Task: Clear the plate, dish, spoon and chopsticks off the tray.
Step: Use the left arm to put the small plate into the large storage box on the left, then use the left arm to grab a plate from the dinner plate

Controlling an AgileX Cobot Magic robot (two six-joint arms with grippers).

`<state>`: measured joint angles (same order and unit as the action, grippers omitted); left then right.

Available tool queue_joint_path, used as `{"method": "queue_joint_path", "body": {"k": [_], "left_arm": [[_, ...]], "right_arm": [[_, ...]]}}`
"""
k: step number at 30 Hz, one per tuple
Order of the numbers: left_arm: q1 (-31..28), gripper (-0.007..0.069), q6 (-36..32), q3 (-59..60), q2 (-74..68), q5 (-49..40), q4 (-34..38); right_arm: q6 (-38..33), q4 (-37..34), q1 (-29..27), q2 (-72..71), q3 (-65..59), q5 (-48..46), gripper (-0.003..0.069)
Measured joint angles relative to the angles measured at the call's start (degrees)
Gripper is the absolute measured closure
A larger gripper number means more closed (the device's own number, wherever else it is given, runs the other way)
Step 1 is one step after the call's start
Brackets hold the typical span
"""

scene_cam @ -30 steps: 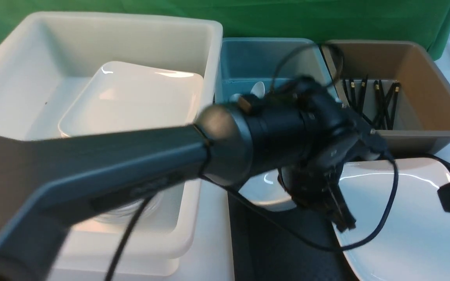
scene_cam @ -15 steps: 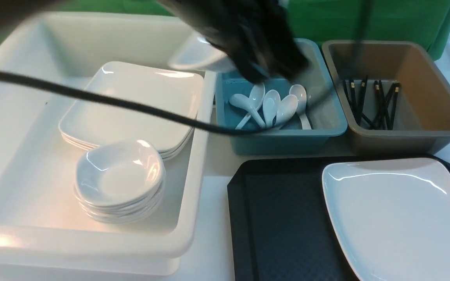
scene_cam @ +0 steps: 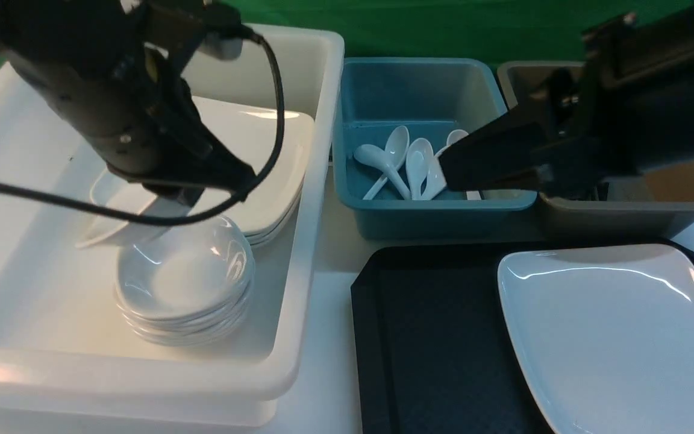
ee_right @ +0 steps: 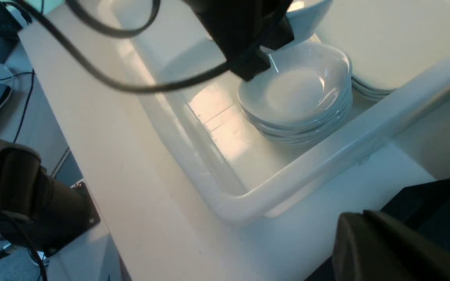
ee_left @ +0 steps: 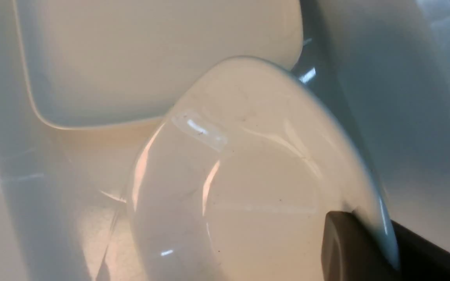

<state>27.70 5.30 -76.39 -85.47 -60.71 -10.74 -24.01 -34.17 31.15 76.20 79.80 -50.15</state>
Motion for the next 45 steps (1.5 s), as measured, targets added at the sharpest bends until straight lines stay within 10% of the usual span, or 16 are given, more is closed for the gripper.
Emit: {"method": "queue_joint_path", "body": {"k": [14,24,29,34,39,45], "left_arm": [[-0.27,0.0575,2.52,9.37,0.0,10.58,2.36],[-0.27,0.0232,4.77,7.08,0.0,9.64,3.97],[-0.33,0.0176,4.88,0.24,0.0,5.14,8.77],[2.56,0.0261,3.75,-6.89,0.0,4.93,13.93],[11.22,0.0564,3.56,-13.13,-3.91,6.76,18.63],[16.48,0.0615,3.47,-24.71,-18.2,3.3,22.38]], "right_arm": [[5.17,4.41,1.03,10.16,4.5,4.74,0.0635],[8.38,12.35,0.34,8.56,4.5,5.86,0.0629],[9.54,16.75,-5.07,2.87,4.5,1.7,0.0626],[9.54,20.89,-14.99,-5.47,4.51,-6.5,0.0623],[9.54,24.83,-26.37,-15.14,3.06,-16.54,0.0622],[9.6,25.1,-33.25,-24.45,-6.9,-16.69,0.0622]]}}
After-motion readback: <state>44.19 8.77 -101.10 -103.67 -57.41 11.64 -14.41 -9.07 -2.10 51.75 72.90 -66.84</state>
